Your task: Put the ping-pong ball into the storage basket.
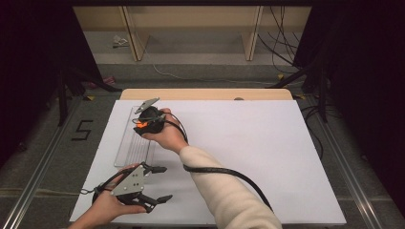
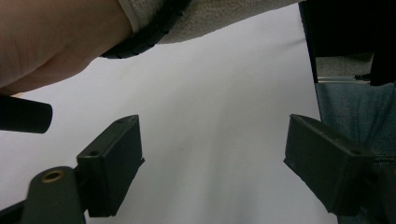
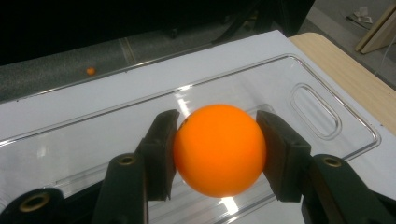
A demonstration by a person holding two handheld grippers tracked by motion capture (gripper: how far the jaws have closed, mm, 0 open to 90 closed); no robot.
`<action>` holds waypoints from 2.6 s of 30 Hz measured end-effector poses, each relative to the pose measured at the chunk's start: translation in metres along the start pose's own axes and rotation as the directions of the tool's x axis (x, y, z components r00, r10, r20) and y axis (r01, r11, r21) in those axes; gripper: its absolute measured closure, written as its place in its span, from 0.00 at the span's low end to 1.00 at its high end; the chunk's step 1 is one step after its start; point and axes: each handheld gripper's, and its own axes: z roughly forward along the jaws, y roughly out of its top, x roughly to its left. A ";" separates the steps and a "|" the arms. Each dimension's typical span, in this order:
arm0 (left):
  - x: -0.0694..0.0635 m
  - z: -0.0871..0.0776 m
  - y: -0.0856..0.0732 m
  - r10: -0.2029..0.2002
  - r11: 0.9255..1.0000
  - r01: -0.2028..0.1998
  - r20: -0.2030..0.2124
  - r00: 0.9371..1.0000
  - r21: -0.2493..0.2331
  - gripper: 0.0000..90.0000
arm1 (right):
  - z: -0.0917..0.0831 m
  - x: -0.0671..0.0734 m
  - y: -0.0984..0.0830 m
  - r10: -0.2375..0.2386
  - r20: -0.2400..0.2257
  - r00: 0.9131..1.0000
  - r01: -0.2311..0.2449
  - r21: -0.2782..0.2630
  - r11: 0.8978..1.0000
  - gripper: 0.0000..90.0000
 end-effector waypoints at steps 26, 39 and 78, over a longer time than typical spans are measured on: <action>-0.001 0.000 0.000 0.003 1.000 -0.003 0.004 1.000 0.003 0.21 | 0.008 0.002 -0.003 -0.003 -0.014 1.000 0.003 0.022 1.000 0.57; -0.001 0.000 0.000 0.004 1.000 -0.004 0.003 1.000 0.002 0.21 | 0.011 0.003 -0.004 -0.007 -0.016 1.000 0.007 0.030 1.000 0.57; -0.001 0.000 0.000 0.005 1.000 -0.005 0.004 1.000 0.000 0.21 | 0.014 0.006 -0.006 -0.025 -0.012 1.000 0.025 0.035 0.999 0.57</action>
